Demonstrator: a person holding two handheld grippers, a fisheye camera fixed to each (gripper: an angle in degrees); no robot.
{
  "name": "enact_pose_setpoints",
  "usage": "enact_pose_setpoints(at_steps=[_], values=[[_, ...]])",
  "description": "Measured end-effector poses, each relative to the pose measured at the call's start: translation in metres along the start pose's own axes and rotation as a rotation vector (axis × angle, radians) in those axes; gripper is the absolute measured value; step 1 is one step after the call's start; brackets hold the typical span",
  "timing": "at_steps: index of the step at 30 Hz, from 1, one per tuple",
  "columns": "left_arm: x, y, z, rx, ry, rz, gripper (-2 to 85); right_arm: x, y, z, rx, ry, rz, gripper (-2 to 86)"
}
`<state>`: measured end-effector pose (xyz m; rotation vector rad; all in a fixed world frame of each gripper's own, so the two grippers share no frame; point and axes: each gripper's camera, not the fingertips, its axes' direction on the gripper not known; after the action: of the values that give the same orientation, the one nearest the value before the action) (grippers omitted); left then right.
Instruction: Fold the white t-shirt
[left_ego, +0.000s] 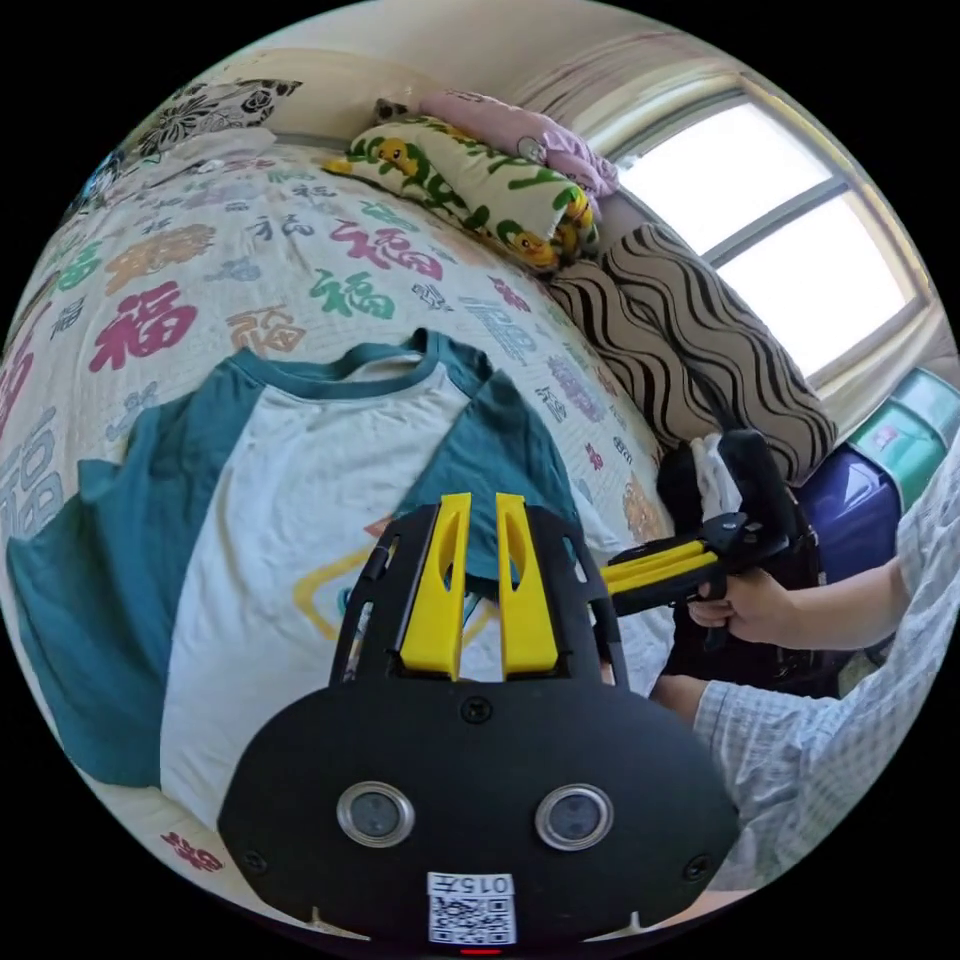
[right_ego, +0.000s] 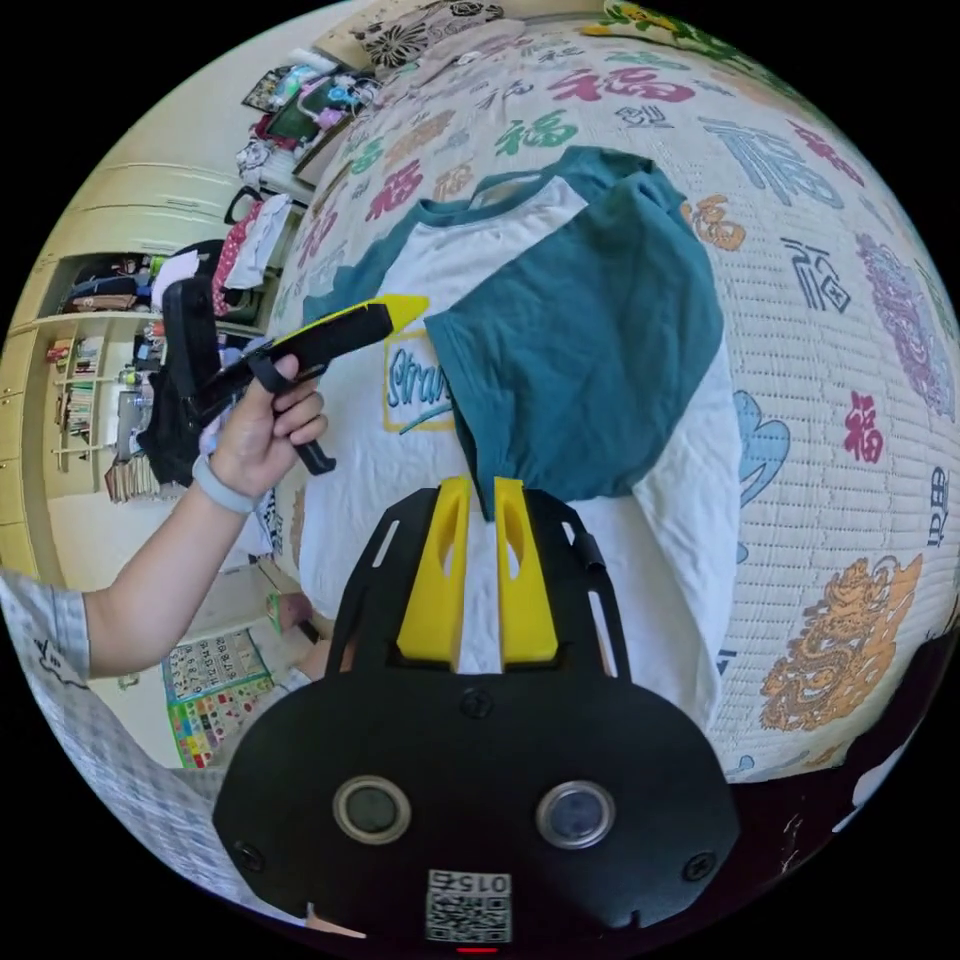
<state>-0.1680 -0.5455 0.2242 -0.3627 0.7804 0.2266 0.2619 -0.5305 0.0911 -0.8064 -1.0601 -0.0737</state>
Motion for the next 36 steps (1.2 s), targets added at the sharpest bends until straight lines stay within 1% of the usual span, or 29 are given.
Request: enact_pose_setpoints(at_steps=[2,3,5,7,8,9,10,12,13,15,16,18,22,24,27,29,31,34,36], values=[[-0.002,0.002,0.016,-0.071,-0.073,-0.043,4.6,-0.005,-0.014,0.027,-0.088,0.038,-0.002,2.5],[-0.003,0.005,0.020,-0.084,-0.088,-0.063,4.2,-0.010,-0.023,0.034,-0.096,0.050,-0.023,1.9],[-0.003,0.009,0.010,-0.045,-0.073,-0.100,4.5,-0.018,-0.038,0.038,-0.136,0.053,-0.012,1.4],[-0.002,0.018,-0.013,0.045,-0.076,-0.145,5.2,-0.033,-0.051,0.033,-0.097,0.069,-0.058,1.4],[-0.005,0.030,-0.035,0.133,-0.079,-0.202,5.8,-0.045,-0.062,0.029,-0.070,0.075,-0.085,1.6],[-0.011,0.045,-0.058,0.216,-0.113,-0.277,6.5,-0.059,-0.076,0.026,-0.041,0.062,-0.111,1.9],[-0.015,0.054,-0.070,0.250,-0.142,-0.324,6.9,-0.067,-0.085,0.024,-0.025,0.051,-0.127,2.2],[-0.033,0.094,-0.112,0.350,-0.291,-0.523,7.7,-0.107,-0.127,0.027,0.030,0.007,-0.204,3.9],[-0.037,0.104,-0.120,0.366,-0.329,-0.570,7.8,-0.119,-0.139,0.030,0.039,-0.001,-0.229,4.4],[-0.059,0.138,-0.144,0.419,-0.430,-0.723,8.2,-0.173,-0.188,0.053,0.049,-0.010,-0.333,5.8],[-0.066,0.144,-0.148,0.425,-0.437,-0.756,8.3,-0.188,-0.200,0.061,0.046,-0.014,-0.359,6.0],[-0.089,0.160,-0.154,0.445,-0.442,-0.843,9.3,-0.246,-0.246,0.101,0.024,-0.002,-0.442,6.9],[-0.116,0.162,-0.149,0.444,-0.387,-0.873,10.4,-0.318,-0.305,0.172,-0.064,0.062,-0.483,8.2],[-0.127,0.158,-0.140,0.418,-0.346,-0.863,10.3,-0.353,-0.331,0.214,-0.109,0.155,-0.492,9.3],[-0.128,0.158,-0.133,0.407,-0.369,-0.846,8.4,-0.379,-0.357,0.252,-0.106,0.270,-0.464,9.8],[-0.125,0.162,-0.131,0.405,-0.393,-0.831,6.4,-0.385,-0.371,0.269,-0.116,0.291,-0.415,9.5],[-0.124,0.169,-0.130,0.416,-0.367,-0.807,3.7,-0.389,-0.383,0.282,-0.118,0.347,-0.375,7.5],[-0.118,0.178,-0.132,0.438,-0.349,-0.781,0.9,-0.396,-0.395,0.291,-0.121,0.377,-0.396,2.3],[-0.105,0.181,-0.134,0.458,-0.380,-0.738,0.1,-0.400,-0.402,0.287,-0.115,0.329,-0.416,0.1]])
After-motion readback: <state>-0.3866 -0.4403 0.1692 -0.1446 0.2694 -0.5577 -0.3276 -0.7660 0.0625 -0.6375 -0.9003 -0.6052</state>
